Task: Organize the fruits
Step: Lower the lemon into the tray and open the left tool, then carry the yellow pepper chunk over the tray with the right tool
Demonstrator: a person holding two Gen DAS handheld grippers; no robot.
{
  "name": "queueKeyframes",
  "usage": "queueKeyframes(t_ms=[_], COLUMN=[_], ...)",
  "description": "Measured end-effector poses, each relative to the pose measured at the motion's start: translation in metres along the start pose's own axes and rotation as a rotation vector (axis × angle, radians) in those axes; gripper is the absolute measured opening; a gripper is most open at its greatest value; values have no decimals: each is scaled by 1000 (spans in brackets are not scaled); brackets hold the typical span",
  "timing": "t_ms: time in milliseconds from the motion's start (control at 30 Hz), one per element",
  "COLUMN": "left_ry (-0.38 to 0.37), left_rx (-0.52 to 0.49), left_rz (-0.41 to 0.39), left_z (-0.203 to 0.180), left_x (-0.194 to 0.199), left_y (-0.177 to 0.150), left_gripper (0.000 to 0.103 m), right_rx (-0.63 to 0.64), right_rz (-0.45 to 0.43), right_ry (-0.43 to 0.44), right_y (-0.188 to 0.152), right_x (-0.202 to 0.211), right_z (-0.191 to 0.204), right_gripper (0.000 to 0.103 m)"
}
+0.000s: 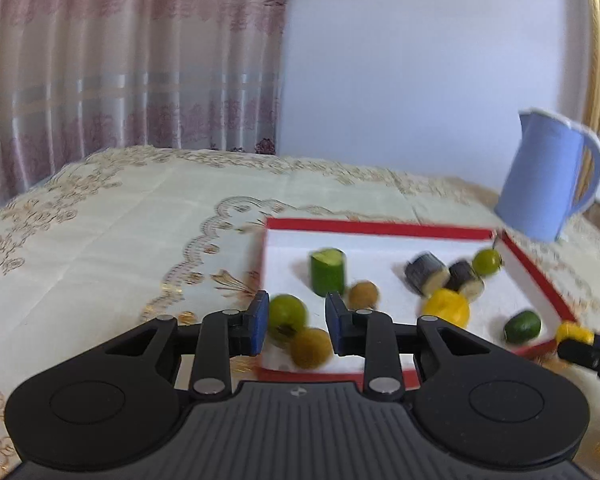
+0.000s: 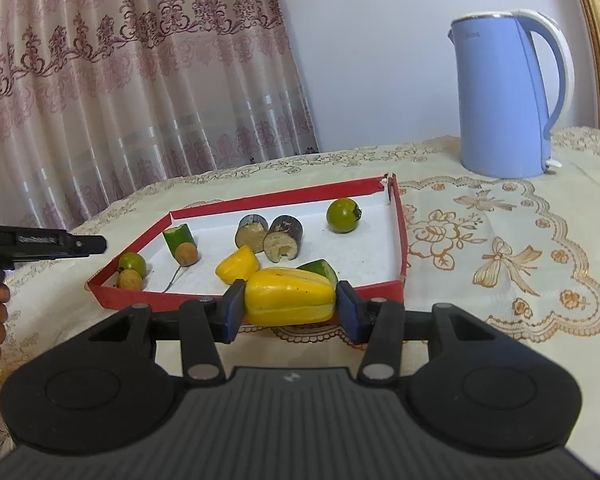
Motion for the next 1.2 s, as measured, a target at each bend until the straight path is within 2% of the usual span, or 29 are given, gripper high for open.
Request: queueKeyframes(t_ms=[133,200,367,667,900,1200], left_ry=[4,14,24,52,61,67], left_rx=[-35,-44,-22,-56,-74,-66], left_rz=[-41,-62,-91,-107,-106,-85], left_z=[-22,-24,-18,-21,-22,-21], left_x=[-6,-8,-8,-7,-8,-12], left_y=[-10,-14,-13,-14,-17,-18], left_gripper=[36,48,61,70,83,93], right_rx=[40,56,126,222,188,163], right_rz=[-6,1,16,-6,-18,-34], right_ry=[-3,-12,-19,-20,-34,-29], right_y=[1,1,12,47,61,74], right_x=[2,1,-4,-14,-27,-39], right_z=[6,8,20,40,32,27], right_gripper=[46,46,46,46,46,46])
Point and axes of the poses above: each gripper's, at about its wrist camera, not at the fingertips, and x roughly against the way its jaws point, z to its left, y to its top, the point moved 5 cm from there along -x, roughly the way its jaws point, and after that the axes turned 12 degrees about y, right-handed, at the moved point
